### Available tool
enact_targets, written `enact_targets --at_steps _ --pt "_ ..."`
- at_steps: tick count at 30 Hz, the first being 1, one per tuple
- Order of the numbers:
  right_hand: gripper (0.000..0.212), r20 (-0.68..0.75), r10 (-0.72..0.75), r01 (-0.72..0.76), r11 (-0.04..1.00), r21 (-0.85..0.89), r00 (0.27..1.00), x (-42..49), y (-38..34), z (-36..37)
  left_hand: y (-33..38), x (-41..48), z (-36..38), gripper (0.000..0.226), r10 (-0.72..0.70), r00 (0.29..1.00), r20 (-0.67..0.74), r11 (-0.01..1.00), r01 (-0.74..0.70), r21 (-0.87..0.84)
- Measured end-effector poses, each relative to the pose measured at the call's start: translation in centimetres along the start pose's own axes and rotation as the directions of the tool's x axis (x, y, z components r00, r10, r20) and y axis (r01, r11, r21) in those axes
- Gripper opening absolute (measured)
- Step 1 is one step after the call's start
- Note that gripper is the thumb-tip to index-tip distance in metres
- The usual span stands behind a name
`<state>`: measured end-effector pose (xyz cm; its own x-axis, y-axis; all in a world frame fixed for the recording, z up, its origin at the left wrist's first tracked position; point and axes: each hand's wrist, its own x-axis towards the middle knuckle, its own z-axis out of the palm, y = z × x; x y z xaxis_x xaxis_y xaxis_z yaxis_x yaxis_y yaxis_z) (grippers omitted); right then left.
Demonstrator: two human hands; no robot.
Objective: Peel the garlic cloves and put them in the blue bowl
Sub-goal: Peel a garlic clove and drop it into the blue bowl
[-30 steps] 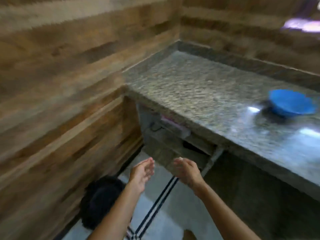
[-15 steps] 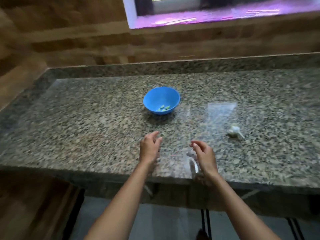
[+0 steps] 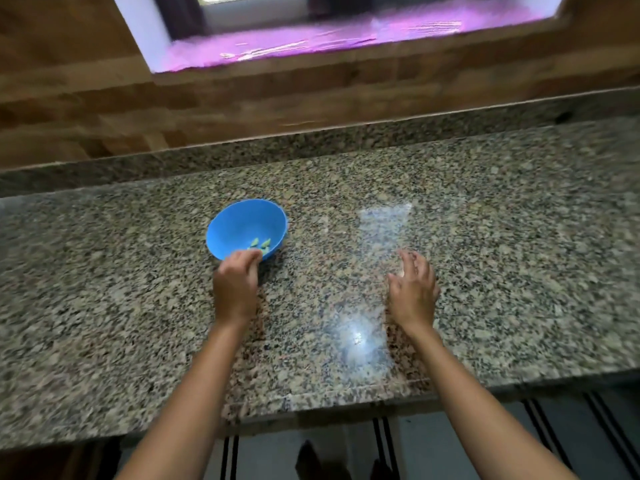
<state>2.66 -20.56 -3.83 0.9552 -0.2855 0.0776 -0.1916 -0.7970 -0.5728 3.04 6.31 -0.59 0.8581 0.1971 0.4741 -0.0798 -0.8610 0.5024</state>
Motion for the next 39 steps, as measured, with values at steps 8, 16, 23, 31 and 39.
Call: enact_targets --at_steps 8,16,23,31,39 --pt "0.044 0.285 0.136 -0.199 0.959 0.204 0.949 2.0 1.0 -0.9 -2.4 7.0 2.0 0.023 -0.237 0.956 0.173 0.947 0.188 0.259" --pt "0.044 0.694 0.095 -0.7 0.045 0.713 0.714 -1.2 -4.3 0.8 6.3 -0.8 3.1 0.027 -0.184 0.737 0.65 0.703 0.561 -0.437" --pt "0.048 0.708 0.01 -0.708 -0.002 0.707 0.707 -2.2 -6.2 3.0 5.5 -3.8 4.2 0.032 -0.322 0.739 0.592 0.554 0.654 -0.515" --pt "0.026 0.69 -0.154 -0.704 -0.059 0.708 0.707 -3.7 -7.8 3.2 4.5 -4.3 3.2 0.037 -0.105 0.921 0.375 0.859 0.275 -0.433" --pt "0.041 0.697 -0.163 -0.713 -0.242 0.658 0.698 -4.4 -8.4 4.0 3.9 -3.6 2.3 0.028 -0.092 0.92 0.381 0.739 0.319 -0.593"
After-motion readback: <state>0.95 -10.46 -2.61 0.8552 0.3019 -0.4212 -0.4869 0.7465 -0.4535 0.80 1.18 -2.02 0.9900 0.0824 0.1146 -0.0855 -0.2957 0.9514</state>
